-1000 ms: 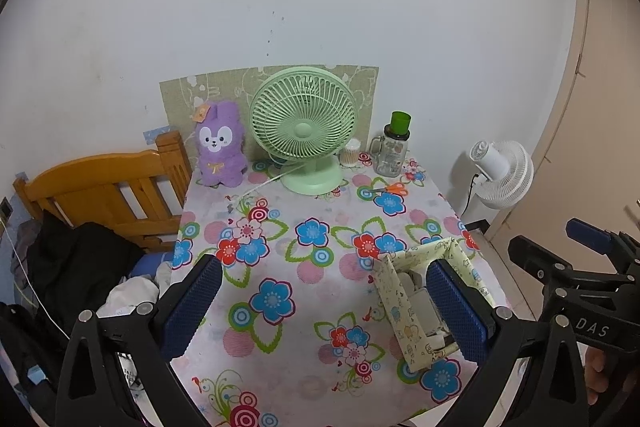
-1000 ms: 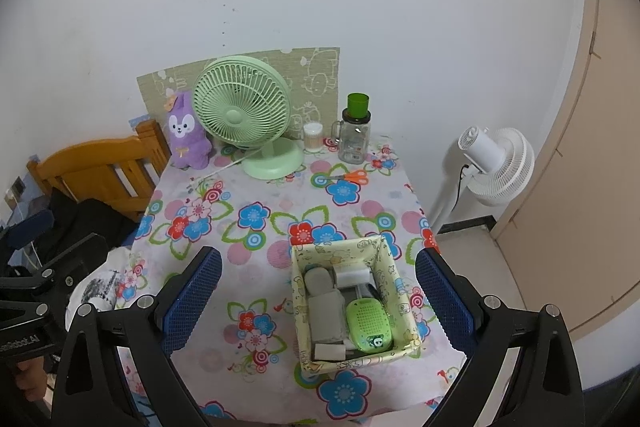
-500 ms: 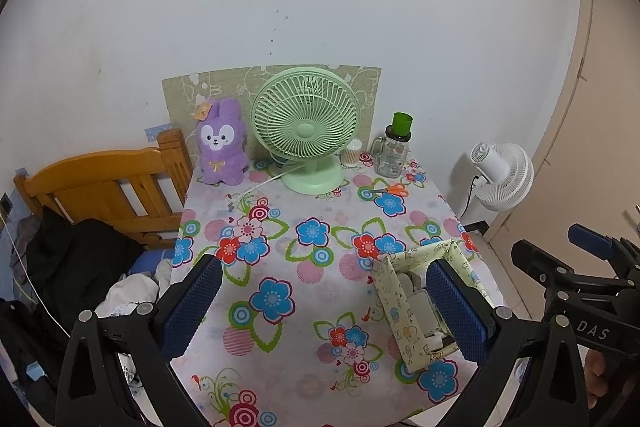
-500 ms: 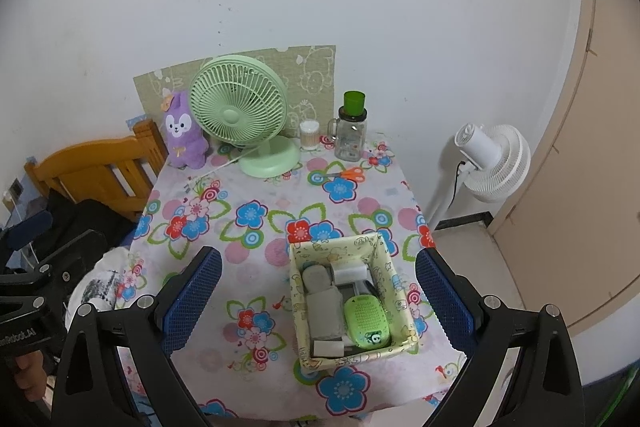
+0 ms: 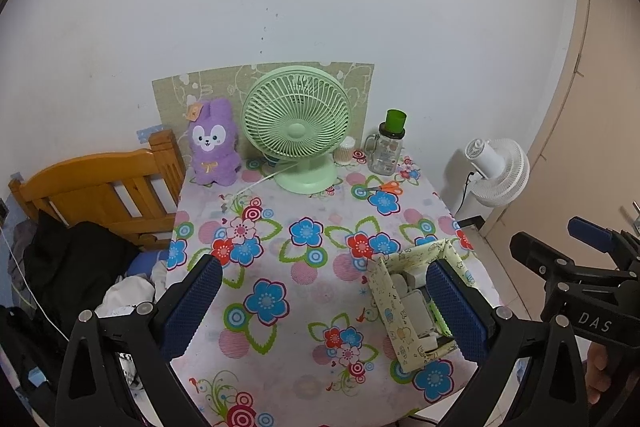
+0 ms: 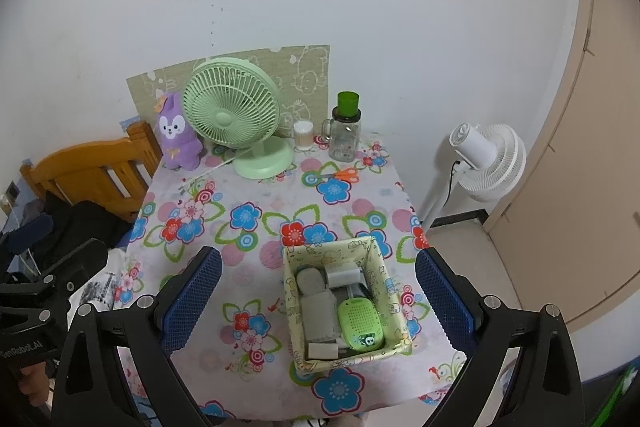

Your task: Organize rigid objects

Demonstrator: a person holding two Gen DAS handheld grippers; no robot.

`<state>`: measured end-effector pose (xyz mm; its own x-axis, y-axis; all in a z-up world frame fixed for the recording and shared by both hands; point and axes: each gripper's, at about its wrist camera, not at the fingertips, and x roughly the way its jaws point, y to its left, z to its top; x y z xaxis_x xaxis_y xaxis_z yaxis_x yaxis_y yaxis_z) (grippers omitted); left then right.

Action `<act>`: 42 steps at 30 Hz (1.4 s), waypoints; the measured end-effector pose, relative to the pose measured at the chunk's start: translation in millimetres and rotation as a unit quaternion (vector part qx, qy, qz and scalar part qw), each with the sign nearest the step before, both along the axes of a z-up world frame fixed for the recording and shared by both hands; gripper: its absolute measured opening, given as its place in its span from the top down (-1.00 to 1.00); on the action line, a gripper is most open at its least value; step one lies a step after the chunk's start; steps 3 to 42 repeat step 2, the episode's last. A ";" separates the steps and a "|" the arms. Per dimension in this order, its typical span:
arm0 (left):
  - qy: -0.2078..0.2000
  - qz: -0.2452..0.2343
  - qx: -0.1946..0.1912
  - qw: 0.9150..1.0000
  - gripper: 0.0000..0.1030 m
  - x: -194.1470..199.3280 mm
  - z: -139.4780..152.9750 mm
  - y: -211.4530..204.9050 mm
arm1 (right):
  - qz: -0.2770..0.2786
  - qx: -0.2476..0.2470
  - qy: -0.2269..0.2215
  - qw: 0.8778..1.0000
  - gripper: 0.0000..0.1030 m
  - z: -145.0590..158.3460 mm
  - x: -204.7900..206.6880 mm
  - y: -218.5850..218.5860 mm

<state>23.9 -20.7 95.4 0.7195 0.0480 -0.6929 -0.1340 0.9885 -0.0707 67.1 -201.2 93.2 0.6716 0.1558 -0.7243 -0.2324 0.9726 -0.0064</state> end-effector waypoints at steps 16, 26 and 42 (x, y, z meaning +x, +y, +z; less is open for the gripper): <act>0.002 0.002 -0.003 1.000 -1.00 2.0 -2.6 0.2 | 0.003 -0.004 0.003 1.000 -0.92 -1.2 2.5 2.2; 0.002 0.002 -0.003 1.000 -1.00 2.0 -2.6 0.2 | 0.003 -0.004 0.003 1.000 -0.92 -1.2 2.5 2.2; 0.002 0.002 -0.003 1.000 -1.00 2.0 -2.6 0.2 | 0.003 -0.004 0.003 1.000 -0.92 -1.2 2.5 2.2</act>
